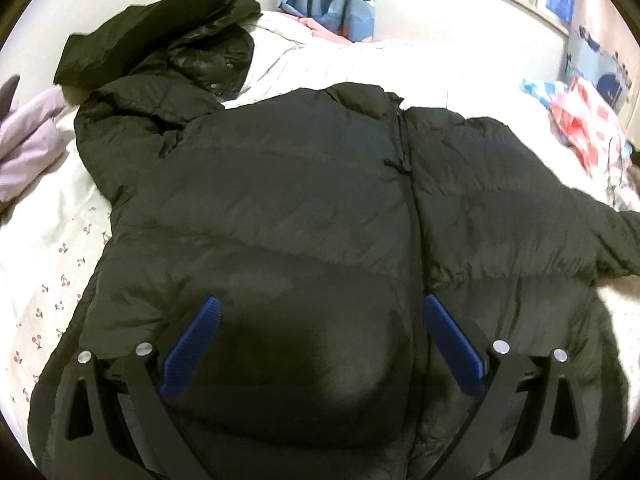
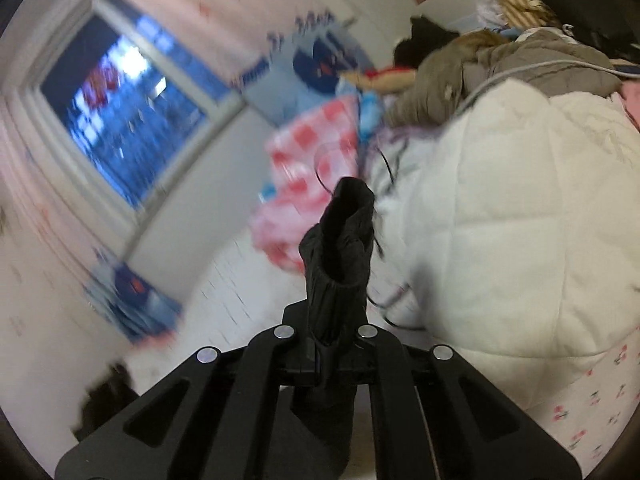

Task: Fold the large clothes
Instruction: 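Grasp the jacket sleeve cuff with the right tool and lift it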

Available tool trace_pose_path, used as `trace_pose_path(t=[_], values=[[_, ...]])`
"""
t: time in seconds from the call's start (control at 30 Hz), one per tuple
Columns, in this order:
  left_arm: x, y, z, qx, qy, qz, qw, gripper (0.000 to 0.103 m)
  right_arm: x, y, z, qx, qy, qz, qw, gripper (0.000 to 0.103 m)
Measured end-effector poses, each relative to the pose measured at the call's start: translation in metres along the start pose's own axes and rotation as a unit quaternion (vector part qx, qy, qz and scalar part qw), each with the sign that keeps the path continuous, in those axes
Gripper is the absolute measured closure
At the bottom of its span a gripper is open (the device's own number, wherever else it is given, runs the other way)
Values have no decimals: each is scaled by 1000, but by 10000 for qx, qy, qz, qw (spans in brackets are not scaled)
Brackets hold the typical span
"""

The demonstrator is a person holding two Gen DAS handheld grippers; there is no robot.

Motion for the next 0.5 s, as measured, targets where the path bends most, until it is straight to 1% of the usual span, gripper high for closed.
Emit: trace_pose_path(t=[0.07, 0.1, 0.13, 0.17, 0.2, 0.23, 0.3, 0.4, 0.5], values=[[-4, 4, -8, -86, -9, 36, 10000, 6, -14, 12, -17, 175, 282, 258, 9991, 99], [-5, 6, -12, -150, -23, 31, 9999, 6, -16, 16, -26, 128, 283, 301, 9991, 99], [-6, 7, -16, -207, -100, -13, 9997, 6, -14, 17, -38, -71, 162, 214, 9996, 99], [-6, 7, -17, -198, -142, -59, 9997, 6, -11, 15, -43, -214, 38, -4, 9998, 99], [-5, 7, -18, -157, -153, -105, 9997, 6, -3, 10, -48, -334, -209, -196, 9990, 99], [-4, 7, -18, -54, -98, -137, 9998, 6, -1, 5, -52, -302, -231, -223, 9990, 99], [-2, 4, -18, 162, 100, -160, 9997, 6, 3, -7, -64, -193, -34, -188, 9996, 99], [-2, 0, -22, 466, 343, -175, 9982, 6, 17, -33, -89, -357, 98, -386, 9986, 99], [-13, -1, -32, 613, 549, -25, 9966, 6, 29, -56, -125, -486, 450, -466, 9967, 99]])
Point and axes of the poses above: each gripper's, at about its wrist camera, not at the fingertips, and x roughly the way its jaws point, z to its right, y to its top, the point moved 5 cm from there along x, roughly the way its jaws point, and after that the axes turned 1 degree about y, right-handed, at the moved point
